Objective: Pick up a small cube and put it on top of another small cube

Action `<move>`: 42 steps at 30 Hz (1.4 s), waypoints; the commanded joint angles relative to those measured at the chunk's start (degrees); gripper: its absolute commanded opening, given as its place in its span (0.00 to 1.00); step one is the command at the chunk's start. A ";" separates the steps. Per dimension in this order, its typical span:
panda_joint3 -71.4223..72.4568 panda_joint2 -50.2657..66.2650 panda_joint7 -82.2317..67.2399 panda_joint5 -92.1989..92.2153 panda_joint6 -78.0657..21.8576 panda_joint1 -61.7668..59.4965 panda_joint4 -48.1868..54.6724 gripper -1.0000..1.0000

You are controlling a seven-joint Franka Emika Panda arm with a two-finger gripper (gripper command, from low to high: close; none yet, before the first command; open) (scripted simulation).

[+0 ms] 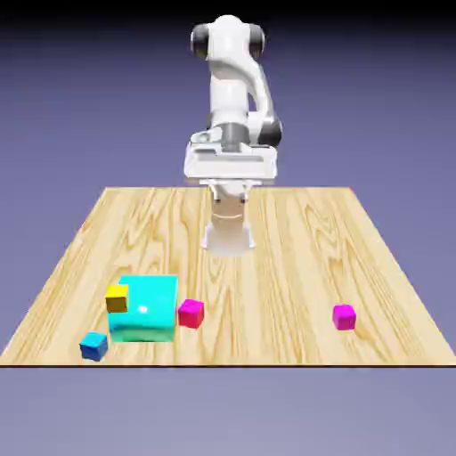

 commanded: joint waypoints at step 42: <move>6.63 87.21 39.03 40.73 -80.83 -53.92 80.80 0.50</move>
